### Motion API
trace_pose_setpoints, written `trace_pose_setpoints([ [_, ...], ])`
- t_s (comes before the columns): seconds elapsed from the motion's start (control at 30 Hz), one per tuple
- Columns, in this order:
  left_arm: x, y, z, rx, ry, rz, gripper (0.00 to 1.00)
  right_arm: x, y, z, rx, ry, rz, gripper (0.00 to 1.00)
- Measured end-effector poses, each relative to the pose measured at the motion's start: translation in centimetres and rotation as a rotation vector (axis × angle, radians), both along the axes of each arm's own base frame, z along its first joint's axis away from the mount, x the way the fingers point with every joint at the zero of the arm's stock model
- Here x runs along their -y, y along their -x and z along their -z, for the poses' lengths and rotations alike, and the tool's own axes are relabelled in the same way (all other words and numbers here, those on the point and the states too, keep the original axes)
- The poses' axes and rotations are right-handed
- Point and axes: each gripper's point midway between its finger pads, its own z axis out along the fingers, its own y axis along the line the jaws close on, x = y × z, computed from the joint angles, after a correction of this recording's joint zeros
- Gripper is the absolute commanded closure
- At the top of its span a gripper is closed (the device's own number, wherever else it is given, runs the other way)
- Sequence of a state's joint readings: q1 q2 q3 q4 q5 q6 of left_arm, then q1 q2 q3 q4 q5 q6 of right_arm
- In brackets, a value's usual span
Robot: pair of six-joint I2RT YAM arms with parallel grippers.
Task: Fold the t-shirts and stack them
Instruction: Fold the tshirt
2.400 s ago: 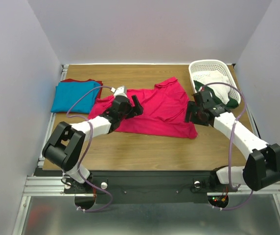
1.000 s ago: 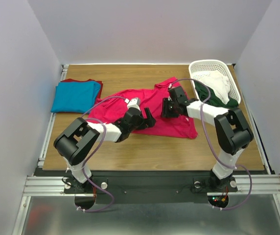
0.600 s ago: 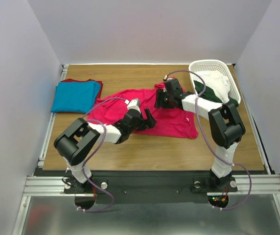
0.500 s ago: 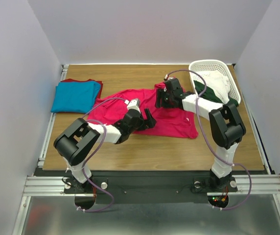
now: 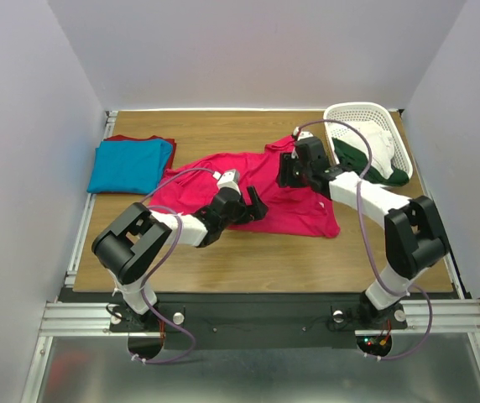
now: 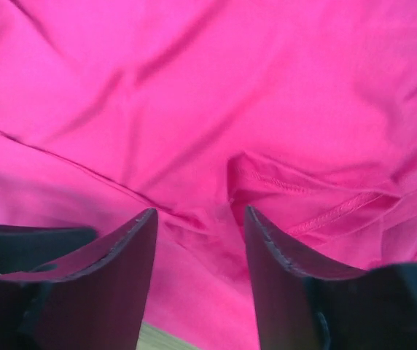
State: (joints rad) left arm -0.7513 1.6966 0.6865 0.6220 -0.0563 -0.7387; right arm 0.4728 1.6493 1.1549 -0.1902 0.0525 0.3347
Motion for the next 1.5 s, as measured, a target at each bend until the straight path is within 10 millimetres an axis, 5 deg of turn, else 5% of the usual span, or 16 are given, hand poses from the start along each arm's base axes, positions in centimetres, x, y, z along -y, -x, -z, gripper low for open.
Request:
trace_pose_setpoints([
  [0.17,-0.1,0.2,0.0,-0.002,0.003,-0.001,0.01,0.2,0.6,5.1,-0.108,0.055,-0.005,0.48],
  [0.3,-0.1,0.2,0.0,-0.003,0.004,-0.002,0.01,0.4,0.9,6.9,-0.149,0.077,-0.01,0.48],
  [0.6,-0.2,0.3,0.0,-0.004,0.006,-0.003,0.01,0.2,1.0,7.6,-0.163,0.086,-0.029,0.59],
  [0.83,-0.2,0.3,0.0,-0.005,0.006,-0.004,0.01,-0.1,1.3,8.6,-0.194,0.083,-0.052,0.88],
  [1.07,-0.2,0.3,0.0,-0.005,0.007,-0.004,0.01,-1.9,-1.2,7.3,-0.152,0.064,-0.093,0.91],
  [1.17,-0.1,0.3,0.0,-0.006,0.007,-0.004,0.01,-3.0,-3.4,6.7,-0.123,0.073,-0.125,0.77],
  [1.23,-0.1,0.3,0.0,-0.006,0.008,-0.004,0.01,-3.4,-4.4,6.8,-0.114,0.085,-0.137,0.53],
  [1.33,-0.1,0.3,0.0,-0.006,0.008,-0.004,0.01,-3.3,-5.2,7.7,-0.119,0.121,-0.14,0.36],
  [1.5,-0.1,0.3,0.0,-0.006,0.008,-0.003,0.01,-2.2,-4.9,8.8,-0.149,0.186,-0.123,0.28],
])
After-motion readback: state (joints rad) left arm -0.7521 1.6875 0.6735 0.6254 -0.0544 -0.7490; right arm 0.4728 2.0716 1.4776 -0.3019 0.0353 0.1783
